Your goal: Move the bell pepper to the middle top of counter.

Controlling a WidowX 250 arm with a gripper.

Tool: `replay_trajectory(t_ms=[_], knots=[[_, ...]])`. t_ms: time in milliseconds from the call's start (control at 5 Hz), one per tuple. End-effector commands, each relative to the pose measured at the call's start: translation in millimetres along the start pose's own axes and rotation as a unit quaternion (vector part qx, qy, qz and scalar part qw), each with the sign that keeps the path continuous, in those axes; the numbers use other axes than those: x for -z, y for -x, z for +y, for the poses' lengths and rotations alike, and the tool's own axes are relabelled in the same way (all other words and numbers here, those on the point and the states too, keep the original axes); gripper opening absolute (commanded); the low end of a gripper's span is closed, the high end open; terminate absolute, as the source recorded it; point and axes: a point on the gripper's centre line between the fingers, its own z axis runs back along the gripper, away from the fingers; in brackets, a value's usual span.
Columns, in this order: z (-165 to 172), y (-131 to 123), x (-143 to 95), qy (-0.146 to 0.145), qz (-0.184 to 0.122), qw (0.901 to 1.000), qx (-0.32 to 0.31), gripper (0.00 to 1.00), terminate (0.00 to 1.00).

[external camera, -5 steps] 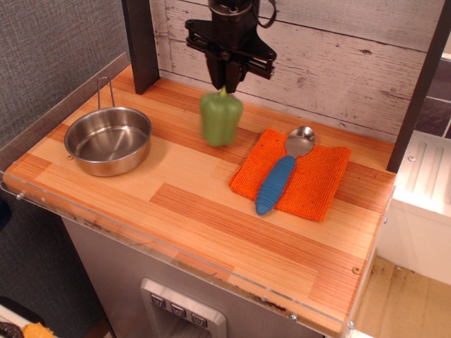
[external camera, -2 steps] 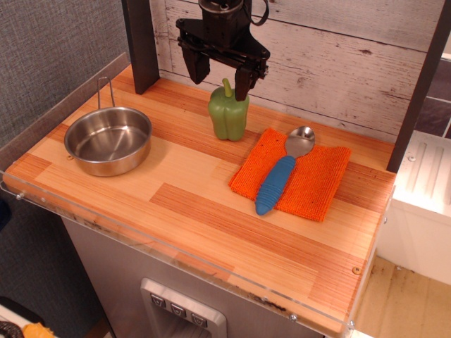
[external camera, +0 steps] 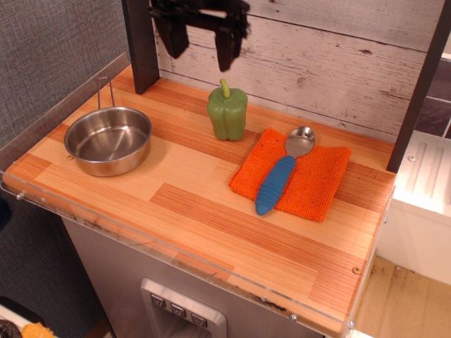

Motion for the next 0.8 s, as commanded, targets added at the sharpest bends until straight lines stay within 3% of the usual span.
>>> replay_trajectory(t_ms=[0, 200, 400, 600], knots=[[14.4, 57.0, -21.1, 0.000, 0.043, 0.9990, 0.011, 1.00, 0.00], [17.5, 75.1, -16.3, -0.027, 0.056, 0.9975, 0.034, 1.00, 0.00], [17.5, 75.1, -16.3, -0.027, 0.056, 0.9975, 0.034, 1.00, 0.00], [17.5, 75.1, -16.3, -0.027, 0.056, 0.9975, 0.034, 1.00, 1.00]])
